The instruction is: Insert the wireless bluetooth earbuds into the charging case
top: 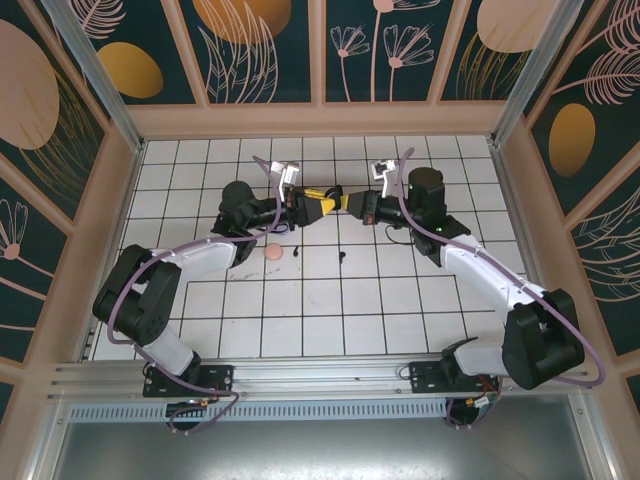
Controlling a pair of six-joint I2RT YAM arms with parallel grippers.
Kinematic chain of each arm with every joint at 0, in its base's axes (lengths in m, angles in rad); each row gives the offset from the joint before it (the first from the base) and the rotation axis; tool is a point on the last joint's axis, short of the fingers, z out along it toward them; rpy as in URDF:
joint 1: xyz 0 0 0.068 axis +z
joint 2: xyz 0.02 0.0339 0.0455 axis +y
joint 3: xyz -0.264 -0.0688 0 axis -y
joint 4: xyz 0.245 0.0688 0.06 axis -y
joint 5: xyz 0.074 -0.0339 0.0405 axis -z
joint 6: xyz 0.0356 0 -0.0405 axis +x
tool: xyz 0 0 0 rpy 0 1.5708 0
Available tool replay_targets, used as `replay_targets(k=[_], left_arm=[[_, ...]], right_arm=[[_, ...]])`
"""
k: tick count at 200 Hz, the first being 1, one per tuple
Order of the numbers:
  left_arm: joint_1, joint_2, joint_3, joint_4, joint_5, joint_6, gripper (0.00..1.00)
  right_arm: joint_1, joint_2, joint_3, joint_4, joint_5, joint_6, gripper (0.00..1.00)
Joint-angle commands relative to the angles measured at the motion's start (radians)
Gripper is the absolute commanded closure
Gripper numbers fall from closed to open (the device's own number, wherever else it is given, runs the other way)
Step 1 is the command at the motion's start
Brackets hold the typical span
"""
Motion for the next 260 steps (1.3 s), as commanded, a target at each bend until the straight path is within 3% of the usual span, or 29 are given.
replay_targets(k=[1, 34, 61, 87, 118, 143, 180, 260], left_arm=[[-0.007, -0.013, -0.013, -0.08, -0.068, 0.07, 0.5], [0.004, -0.089, 0.01, -0.298, -0.137, 0.221, 0.29], [0.029, -0.147, 0.061, -0.508, -0.116, 0.369, 0.2], [0.045, -0.158, 0.185, -0.826, -0.051, 0.57, 0.15], [0.045, -0.098, 0.366, -1.188, 0.03, 0.791, 0.14], [0.045, -0.045, 0.476, -1.378, 0.053, 0.908, 0.14], [0.044, 0.045, 0.629, -1.675, 0.072, 1.083, 0.21], [0.045, 0.122, 0.683, -1.76, 0.091, 1.153, 0.24]], right_arm=[[0.007, -0.02, 0.051, -0.038, 0.06, -0.043, 1.0], [-0.008, -0.035, 0.088, -0.15, 0.136, -0.108, 1.0], [-0.029, -0.037, 0.115, -0.226, 0.154, -0.168, 1.0], [-0.034, -0.018, 0.181, -0.357, 0.171, -0.304, 1.0], [-0.027, 0.01, 0.277, -0.534, 0.22, -0.494, 1.0], [-0.019, 0.014, 0.319, -0.608, 0.261, -0.595, 1.0], [0.0, 0.052, 0.382, -0.732, 0.267, -0.698, 1.0], [0.109, 0.091, 0.405, -0.804, 0.342, -0.737, 1.0]])
